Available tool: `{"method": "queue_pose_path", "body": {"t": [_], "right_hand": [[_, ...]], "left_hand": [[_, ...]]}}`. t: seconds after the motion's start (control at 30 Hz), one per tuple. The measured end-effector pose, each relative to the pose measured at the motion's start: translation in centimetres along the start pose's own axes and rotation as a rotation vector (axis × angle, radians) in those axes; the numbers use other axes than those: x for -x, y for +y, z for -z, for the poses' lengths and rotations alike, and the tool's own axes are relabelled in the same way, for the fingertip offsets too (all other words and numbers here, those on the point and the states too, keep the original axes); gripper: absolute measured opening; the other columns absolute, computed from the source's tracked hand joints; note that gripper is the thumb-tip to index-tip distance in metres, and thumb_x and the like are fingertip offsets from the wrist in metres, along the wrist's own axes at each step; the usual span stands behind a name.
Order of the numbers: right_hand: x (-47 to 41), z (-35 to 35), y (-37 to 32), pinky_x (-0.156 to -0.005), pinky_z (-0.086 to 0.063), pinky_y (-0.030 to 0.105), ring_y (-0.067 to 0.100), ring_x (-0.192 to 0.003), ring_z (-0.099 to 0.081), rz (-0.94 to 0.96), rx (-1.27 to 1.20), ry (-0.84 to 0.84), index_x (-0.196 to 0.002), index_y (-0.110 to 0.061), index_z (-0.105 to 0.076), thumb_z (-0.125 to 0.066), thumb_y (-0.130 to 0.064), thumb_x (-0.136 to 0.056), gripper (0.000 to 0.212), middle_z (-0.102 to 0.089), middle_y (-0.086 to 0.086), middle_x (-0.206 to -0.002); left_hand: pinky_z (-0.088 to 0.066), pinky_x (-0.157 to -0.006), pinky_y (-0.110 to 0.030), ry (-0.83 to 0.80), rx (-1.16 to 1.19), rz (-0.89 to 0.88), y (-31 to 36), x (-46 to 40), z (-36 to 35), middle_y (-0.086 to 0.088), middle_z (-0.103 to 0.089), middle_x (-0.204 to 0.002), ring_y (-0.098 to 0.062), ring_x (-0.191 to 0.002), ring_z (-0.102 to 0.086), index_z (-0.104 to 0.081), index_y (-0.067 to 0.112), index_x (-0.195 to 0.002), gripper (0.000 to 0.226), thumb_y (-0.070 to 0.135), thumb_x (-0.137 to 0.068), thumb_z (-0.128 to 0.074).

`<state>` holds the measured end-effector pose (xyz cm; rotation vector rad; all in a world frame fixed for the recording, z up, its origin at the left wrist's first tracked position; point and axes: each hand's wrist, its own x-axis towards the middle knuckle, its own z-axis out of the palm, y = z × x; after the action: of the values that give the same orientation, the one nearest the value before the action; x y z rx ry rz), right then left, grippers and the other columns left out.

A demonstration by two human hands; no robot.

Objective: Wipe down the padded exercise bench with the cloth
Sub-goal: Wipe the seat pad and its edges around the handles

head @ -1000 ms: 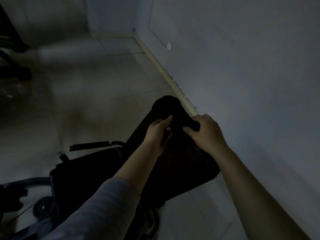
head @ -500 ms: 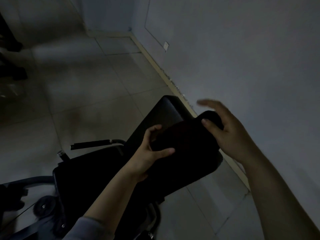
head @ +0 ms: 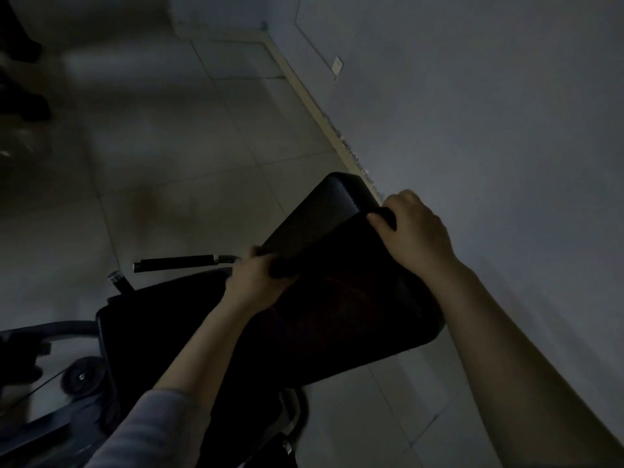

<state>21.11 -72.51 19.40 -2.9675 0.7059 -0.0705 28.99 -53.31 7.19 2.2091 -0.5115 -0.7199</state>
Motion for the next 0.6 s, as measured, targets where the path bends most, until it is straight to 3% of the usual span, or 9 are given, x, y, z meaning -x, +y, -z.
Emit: {"method": "queue_pose_path", "body": {"t": [0.03,0.1,0.13,0.2,0.23,0.3,0.37,0.5,0.6], "right_hand": [[-0.3,-0.5,0.3,-0.059,-0.037,0.029,0.019,-0.076,-0.055,-0.045,-0.021,-0.005,-0.088,-0.01,-0.052,-0.047,-0.045,-0.093,0.036,-0.054,0.004,-0.091],[-0.7,-0.9,0.7,-0.057,-0.04,0.03,0.022,-0.072,-0.058,-0.097,-0.076,0.014,-0.085,-0.014,-0.049,-0.047,-0.051,-0.091,0.038,-0.059,0.003,-0.079],[-0.7,-0.8,0.8,-0.058,-0.043,0.031,0.021,-0.071,-0.058,-0.107,-0.094,0.025,-0.086,-0.016,-0.049,-0.048,-0.052,-0.089,0.037,-0.061,0.002,-0.079],[0.1,-0.7,1.0,-0.062,-0.047,0.029,0.016,-0.075,-0.058,-0.127,-0.172,0.057,-0.095,-0.02,-0.052,-0.05,-0.052,-0.088,0.033,-0.062,-0.002,-0.084],[0.9,-0.9,1.2,-0.065,-0.047,0.026,0.014,-0.081,-0.058,-0.156,-0.265,0.087,-0.103,-0.022,-0.053,-0.05,-0.051,-0.089,0.032,-0.062,-0.003,-0.091],[2.7,-1.9,1.5,-0.082,-0.046,0.022,0.015,-0.106,-0.055,-0.239,-0.416,0.112,-0.122,-0.027,-0.049,-0.041,-0.05,-0.092,0.039,-0.058,-0.001,-0.117],[4.0,-3.3,1.7,-0.101,-0.035,0.027,0.016,-0.126,-0.043,-0.31,-0.404,0.053,-0.139,-0.029,-0.037,-0.025,-0.053,-0.093,0.053,-0.046,-0.002,-0.139],[3.3,-4.6,1.8,-0.103,-0.033,0.032,0.016,-0.131,-0.038,-0.326,-0.279,-0.038,-0.146,-0.035,-0.02,-0.012,-0.053,-0.094,0.055,-0.037,-0.005,-0.146],[3.1,-4.6,1.7,-0.099,-0.034,0.028,0.014,-0.129,-0.039,-0.32,-0.209,-0.054,-0.146,-0.035,-0.019,-0.01,-0.051,-0.093,0.056,-0.037,-0.007,-0.145]], "left_hand": [[-0.043,-0.096,-0.043,0.23,-0.083,0.042,0.1,-0.4,-0.7,-0.003,-0.048,-0.125,-0.029,-0.12,-0.046,-0.055,0.027,-0.124,0.044,0.041,-0.083,-0.06],[-0.042,-0.095,-0.045,0.58,0.043,-0.049,1.4,-0.1,-2.9,-0.011,-0.047,-0.13,-0.033,-0.119,-0.046,-0.05,0.02,-0.128,0.043,0.028,-0.087,-0.054],[-0.042,-0.098,-0.044,0.604,0.142,-0.164,2.4,0.0,-4.5,-0.012,-0.048,-0.131,-0.031,-0.12,-0.047,-0.05,0.019,-0.129,0.042,0.031,-0.088,-0.049],[-0.028,-0.112,-0.046,0.42,0.296,-0.282,5.9,0.7,-7.4,-0.004,-0.034,-0.148,-0.022,-0.137,-0.03,-0.038,0.028,-0.14,0.053,0.048,-0.091,-0.033],[-0.014,-0.117,-0.047,0.319,0.348,-0.265,7.4,0.7,-8.7,0.003,-0.018,-0.156,-0.016,-0.144,-0.013,-0.023,0.036,-0.145,0.059,0.057,-0.09,-0.023],[0.008,-0.116,-0.046,0.288,0.383,-0.206,8.7,-0.8,-10.1,0.016,0.011,-0.155,-0.005,-0.143,0.015,-0.001,0.045,-0.142,0.064,0.069,-0.083,-0.01],[0.013,-0.113,-0.044,0.321,0.35,-0.211,8.2,-3.2,-9.8,0.019,0.018,-0.151,-0.004,-0.141,0.021,0.003,0.048,-0.138,0.06,0.066,-0.082,-0.01],[0.004,-0.114,-0.051,0.373,0.355,-0.157,6.0,-8.6,-7.0,0.009,-0.006,-0.158,-0.011,-0.146,0.001,-0.01,0.042,-0.142,0.064,0.061,-0.081,-0.018],[-0.018,-0.112,-0.059,0.374,0.416,-0.02,4.1,-11.3,-6.5,-0.017,-0.041,-0.144,-0.036,-0.135,-0.033,-0.041,0.009,-0.138,0.08,0.056,-0.077,-0.02]]}}
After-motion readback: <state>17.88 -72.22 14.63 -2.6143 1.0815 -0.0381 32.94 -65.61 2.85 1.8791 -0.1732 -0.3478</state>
